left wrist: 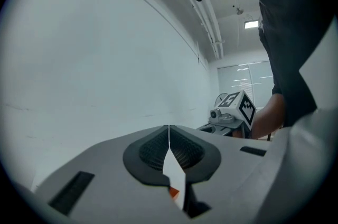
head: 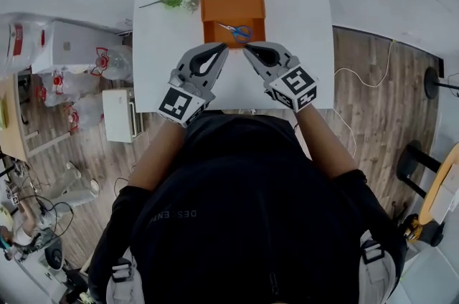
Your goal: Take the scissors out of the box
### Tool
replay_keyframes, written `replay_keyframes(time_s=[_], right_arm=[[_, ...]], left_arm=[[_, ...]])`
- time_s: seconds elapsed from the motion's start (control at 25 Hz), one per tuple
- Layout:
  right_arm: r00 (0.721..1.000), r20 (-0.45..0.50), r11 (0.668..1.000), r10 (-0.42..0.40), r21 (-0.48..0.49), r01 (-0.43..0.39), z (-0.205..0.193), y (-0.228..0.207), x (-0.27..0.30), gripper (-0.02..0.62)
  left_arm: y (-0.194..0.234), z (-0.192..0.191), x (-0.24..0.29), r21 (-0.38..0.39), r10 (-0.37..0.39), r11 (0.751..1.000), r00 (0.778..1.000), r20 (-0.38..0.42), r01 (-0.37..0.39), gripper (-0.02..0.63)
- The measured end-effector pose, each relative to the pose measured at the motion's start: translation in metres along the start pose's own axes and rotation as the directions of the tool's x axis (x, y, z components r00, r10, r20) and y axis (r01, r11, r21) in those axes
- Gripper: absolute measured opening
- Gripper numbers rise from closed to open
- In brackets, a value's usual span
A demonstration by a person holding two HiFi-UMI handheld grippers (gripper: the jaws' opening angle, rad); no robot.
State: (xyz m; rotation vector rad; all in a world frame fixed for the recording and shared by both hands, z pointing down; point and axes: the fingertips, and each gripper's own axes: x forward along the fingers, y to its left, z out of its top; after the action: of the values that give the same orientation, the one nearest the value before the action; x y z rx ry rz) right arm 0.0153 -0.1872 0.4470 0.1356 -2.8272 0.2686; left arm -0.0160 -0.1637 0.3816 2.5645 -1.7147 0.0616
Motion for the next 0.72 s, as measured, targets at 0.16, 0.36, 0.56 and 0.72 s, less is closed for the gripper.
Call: replay_keyframes(time_s=[0.16,0.36,0.56,0.72], right_arm=[[0.997,-0.067,0.999,0.044,-0.017,-0.045,-0.014,-0.01,0.003,0.009],[0.98,-0.183,0.997,0.076,-0.007,-0.079,-0.044,-0.028,0.015,0.009],[0.939,-0.342,0.999,0.032,-0.014,-0.039,-0.086,-0.052,0.031,0.017],[0.898,-0.44,0.999,0.026,-0.011,-0.034,-0.111,-0.067,0.043,0.018]], left_arm=[[0.0,-0.007,0.007,-0.018,0.042,0.999,0.999,0.006,-0.042,0.02],[0.002,-0.008,0.012,-0.015,0.084,0.996,0.996,0.02,-0.084,0.02],[0.007,-0.013,0.009,-0.024,0.091,0.996,0.996,0.009,-0.09,0.021],[0.018,-0.018,0.009,-0.03,0.093,0.995,0.996,-0.01,-0.093,0.02]])
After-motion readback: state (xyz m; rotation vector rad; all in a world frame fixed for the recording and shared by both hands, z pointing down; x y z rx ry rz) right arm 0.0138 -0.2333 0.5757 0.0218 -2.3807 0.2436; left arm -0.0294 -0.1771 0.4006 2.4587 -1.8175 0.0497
